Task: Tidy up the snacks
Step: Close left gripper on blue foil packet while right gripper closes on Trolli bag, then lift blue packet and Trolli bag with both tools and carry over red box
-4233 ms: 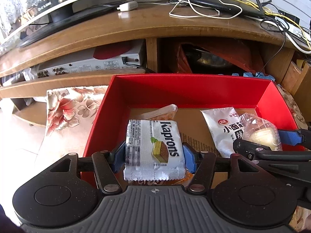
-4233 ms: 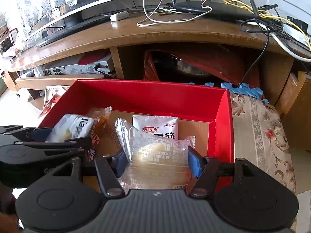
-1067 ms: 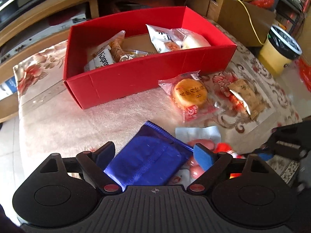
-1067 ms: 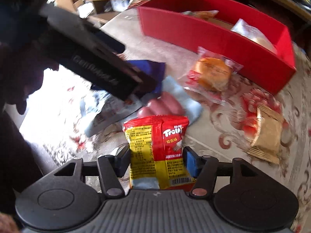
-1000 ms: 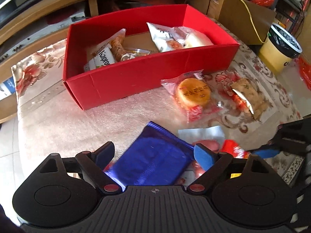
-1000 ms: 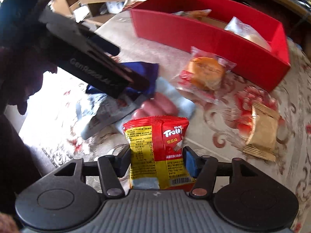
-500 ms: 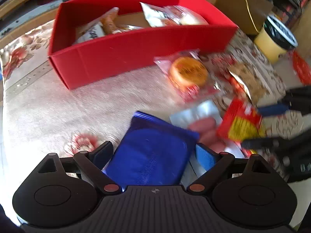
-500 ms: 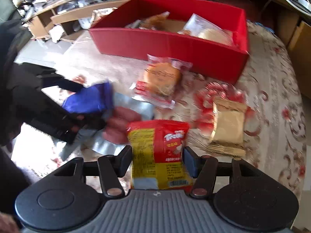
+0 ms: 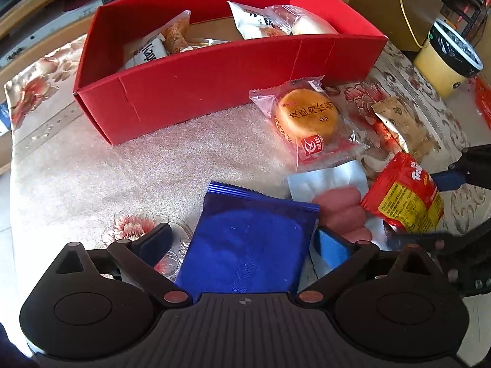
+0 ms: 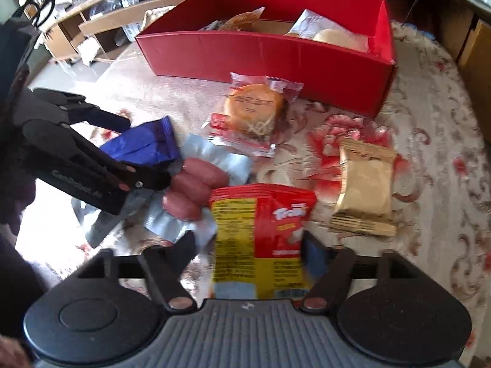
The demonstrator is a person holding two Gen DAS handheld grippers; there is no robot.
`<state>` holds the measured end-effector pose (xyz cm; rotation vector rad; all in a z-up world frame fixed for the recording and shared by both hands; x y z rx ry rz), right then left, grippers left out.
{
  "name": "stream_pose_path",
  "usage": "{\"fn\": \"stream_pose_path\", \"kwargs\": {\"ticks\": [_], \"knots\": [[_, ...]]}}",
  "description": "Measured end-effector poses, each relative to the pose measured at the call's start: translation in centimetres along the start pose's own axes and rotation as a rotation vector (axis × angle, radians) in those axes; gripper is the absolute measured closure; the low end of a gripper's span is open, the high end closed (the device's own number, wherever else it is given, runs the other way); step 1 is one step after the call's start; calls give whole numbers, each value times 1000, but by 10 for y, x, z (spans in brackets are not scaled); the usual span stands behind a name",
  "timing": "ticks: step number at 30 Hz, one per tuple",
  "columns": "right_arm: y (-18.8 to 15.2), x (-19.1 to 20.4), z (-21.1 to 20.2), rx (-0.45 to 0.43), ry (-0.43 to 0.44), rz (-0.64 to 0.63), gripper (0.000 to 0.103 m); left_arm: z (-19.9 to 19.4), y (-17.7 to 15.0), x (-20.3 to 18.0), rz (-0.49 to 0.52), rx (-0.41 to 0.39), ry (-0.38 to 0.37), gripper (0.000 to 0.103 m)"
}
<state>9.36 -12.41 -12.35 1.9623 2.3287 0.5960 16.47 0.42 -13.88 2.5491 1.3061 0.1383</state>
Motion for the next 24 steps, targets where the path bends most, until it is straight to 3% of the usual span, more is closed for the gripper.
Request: {"fn": "stream_pose_path", "kwargs": {"ticks": [3,6,10,11,13,16,19,24], "knots": [[1,4,5,3,40,14,0,0,-1,-2,-5,-4,-12,1],[1,4,7,-6,55,31,0,-1,0,0,-18,-13,-34,0],[1,3,6,-19,58,44,0,0,0,-3,10,-7,-4,0],[1,2,5,-20,44,46,3,0,0,-4,12,-9,4,0],[1,-2,0,-26,-18,34,26,-1,0,-3,3,-16,17,3],[1,-7,-4,-39,-54,39,42,-9,1,-1,-32,-46,14,22],[1,-10,-8,-45,-65,38,50,-11,1,2,-64,-54,45,30],[-1,-8,-13,-59,-86,13,50,-15,-2,-9,-66,-62,61,34]]}}
Point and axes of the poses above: each gripper's, at about its wrist camera, not at the fingertips, and z roughly the way its jaws point, x to its left, y to its top, the point moved 10 cm from there along z, roughly the way its jaws point, and after that the axes turned 6 degrees about x, right-handed, at the moved point
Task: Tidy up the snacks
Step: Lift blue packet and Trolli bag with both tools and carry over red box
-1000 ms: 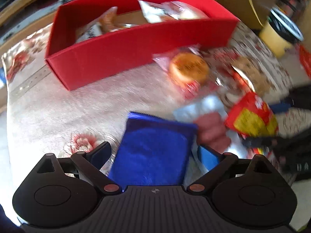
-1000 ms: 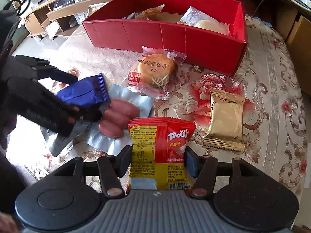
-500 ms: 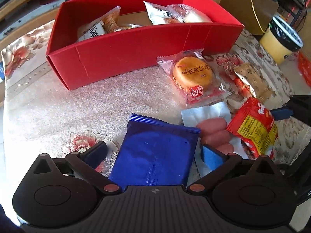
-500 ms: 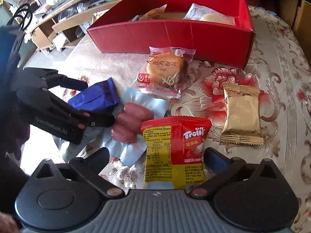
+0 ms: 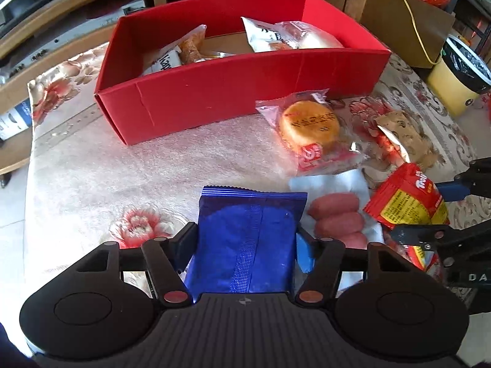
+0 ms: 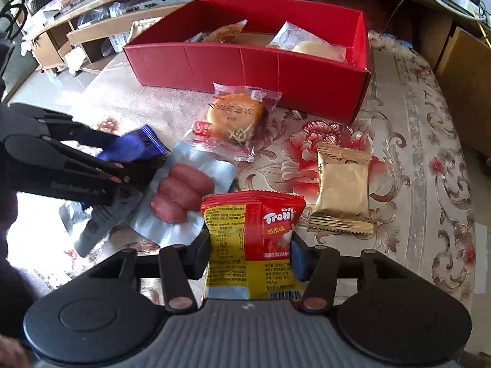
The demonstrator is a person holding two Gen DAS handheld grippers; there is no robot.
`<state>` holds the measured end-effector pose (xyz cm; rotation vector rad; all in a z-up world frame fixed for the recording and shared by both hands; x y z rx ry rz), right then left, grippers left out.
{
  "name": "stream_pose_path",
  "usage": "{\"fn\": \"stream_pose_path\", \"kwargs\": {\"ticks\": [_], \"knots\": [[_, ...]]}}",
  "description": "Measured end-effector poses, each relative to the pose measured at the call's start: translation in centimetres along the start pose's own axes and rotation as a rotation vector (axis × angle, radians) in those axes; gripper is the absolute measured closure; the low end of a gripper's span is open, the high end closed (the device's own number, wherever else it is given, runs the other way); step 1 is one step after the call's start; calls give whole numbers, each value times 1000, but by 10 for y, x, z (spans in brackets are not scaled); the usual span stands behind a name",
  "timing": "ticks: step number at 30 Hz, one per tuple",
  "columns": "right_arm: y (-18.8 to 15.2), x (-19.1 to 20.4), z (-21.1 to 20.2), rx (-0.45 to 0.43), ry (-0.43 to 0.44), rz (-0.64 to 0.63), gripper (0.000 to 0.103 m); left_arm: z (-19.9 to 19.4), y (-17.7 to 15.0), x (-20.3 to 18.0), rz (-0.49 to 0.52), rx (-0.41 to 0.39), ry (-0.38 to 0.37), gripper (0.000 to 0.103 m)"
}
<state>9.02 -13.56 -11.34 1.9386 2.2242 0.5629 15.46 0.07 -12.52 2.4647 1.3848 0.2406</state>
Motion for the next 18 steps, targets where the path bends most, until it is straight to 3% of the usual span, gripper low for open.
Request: {"fn": "stream_pose_path", "kwargs": {"ticks": [18], "knots": [[11,1,-13,-53,38,21,50,-8,-4,-15,-109,-51,2,36]]}}
Point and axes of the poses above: each gripper's, at about its wrist camera, not at the fingertips, and z roughly the way its jaws point, x to its left, y to its top, the point moved 10 cm from there along z, roughly the way its jaws point, and after that the axes turned 6 degrees about x, right-handed, at the moved point
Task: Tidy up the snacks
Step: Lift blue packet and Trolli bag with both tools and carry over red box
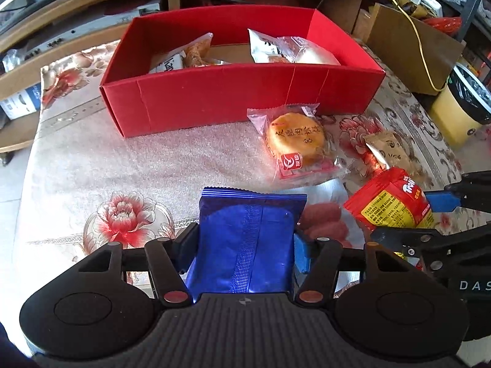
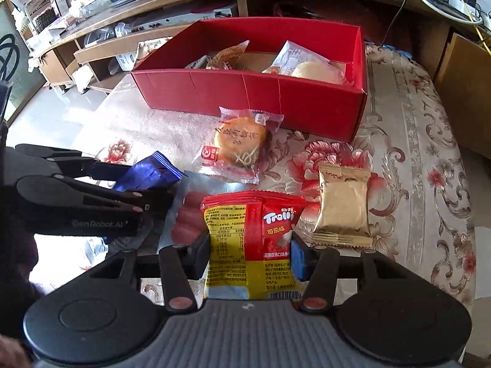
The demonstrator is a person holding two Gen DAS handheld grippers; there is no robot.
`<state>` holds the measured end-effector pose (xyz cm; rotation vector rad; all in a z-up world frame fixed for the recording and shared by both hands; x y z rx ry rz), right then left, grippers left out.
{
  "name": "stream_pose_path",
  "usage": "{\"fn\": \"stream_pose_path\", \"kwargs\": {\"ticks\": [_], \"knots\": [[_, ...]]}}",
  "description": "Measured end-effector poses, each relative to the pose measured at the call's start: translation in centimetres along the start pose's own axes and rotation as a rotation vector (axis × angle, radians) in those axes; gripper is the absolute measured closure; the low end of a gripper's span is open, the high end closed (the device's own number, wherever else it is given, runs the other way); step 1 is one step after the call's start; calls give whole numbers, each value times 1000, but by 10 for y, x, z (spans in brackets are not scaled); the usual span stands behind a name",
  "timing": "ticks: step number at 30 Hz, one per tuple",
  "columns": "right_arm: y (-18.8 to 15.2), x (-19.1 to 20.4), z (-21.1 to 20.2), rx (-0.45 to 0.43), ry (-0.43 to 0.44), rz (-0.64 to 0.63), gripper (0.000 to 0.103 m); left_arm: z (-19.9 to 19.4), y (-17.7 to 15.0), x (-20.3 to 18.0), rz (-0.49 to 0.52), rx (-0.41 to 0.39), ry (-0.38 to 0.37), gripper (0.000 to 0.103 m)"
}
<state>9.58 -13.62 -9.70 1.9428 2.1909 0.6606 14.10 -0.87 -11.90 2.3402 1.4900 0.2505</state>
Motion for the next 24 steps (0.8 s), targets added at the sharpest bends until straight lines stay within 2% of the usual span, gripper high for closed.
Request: {"fn": "stream_pose_path", "kwargs": {"ticks": [11,14,24], "knots": [[15,-1,-20,-66,-16,-2,51,-22,5,2,-48,-66,80,36],[25,0,-30,-104,-9,2,50,-34,17,1,-40,-113,106,36],[64,-9,-40,-175,-32,22,50,-42,54,4,-92,-188,92,36]]}}
Point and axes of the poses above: each gripper's, at about its wrist camera, not at the fingertips, and z roughly the way its jaws point, x to its left, y to its top, the point moved 10 cm from there along z, roughly the way its jaws point, and after that the axes turned 6 degrees about x, right-handed, at the moved point
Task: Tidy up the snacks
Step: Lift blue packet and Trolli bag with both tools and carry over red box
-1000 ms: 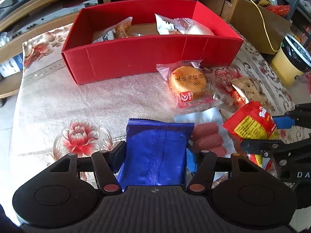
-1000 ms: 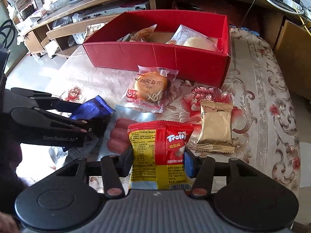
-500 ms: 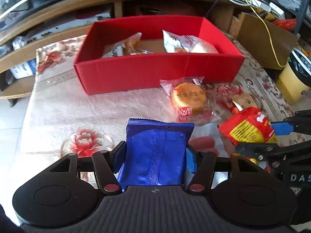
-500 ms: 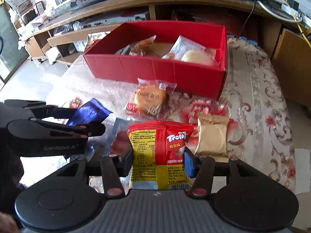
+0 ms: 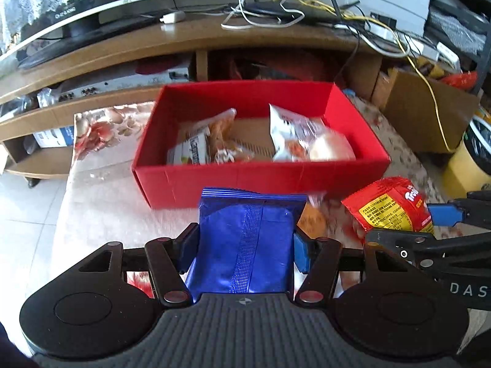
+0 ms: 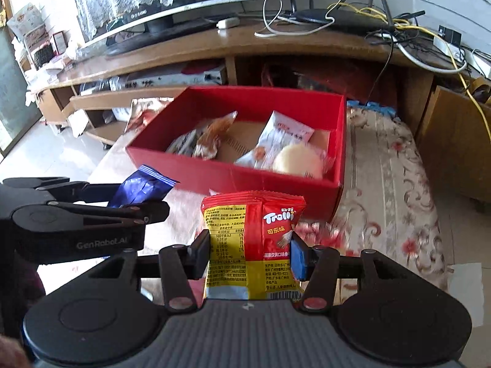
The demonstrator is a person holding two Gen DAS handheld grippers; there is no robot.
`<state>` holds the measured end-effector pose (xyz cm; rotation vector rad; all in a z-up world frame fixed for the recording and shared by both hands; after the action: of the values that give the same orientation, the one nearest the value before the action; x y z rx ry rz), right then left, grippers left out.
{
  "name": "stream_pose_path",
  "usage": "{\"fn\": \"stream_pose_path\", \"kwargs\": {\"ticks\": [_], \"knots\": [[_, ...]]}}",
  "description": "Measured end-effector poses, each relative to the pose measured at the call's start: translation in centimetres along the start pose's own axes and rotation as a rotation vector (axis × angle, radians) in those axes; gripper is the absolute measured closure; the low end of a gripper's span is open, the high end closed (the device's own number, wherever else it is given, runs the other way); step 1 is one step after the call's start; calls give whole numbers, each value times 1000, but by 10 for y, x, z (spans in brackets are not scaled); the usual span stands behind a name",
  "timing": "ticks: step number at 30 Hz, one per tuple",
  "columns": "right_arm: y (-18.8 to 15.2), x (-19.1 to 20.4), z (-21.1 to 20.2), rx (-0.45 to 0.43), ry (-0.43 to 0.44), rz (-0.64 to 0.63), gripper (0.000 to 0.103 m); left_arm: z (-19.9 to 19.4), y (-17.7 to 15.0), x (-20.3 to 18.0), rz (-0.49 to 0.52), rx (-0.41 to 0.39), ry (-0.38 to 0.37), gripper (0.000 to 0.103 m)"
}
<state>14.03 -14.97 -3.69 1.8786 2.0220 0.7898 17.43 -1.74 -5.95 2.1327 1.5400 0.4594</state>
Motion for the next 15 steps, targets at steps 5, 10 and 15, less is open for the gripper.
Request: {"fn": "stream_pose_path", "kwargs": {"ticks": [5,10,15], "knots": [[17,-1,-10,-48,13,10,50,-7,17,2,-17,-24,14,36],[33,-5,-11,-76,2,19,50,-6,33,-5,-23,-48,4,36],[46,-12,-5,-88,-6,35,51,-1,47,-10,-20,-70,7,36]]}}
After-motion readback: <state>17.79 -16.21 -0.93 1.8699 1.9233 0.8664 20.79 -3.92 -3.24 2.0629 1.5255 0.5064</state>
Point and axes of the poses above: each gripper's, at about its wrist camera, not at the fingertips, and z roughly the way its jaws point, x to its left, y to its top, the point moved 10 cm from there along z, roughly the way its jaws point, and after that the axes turned 6 degrees about x, right-handed, at the moved point
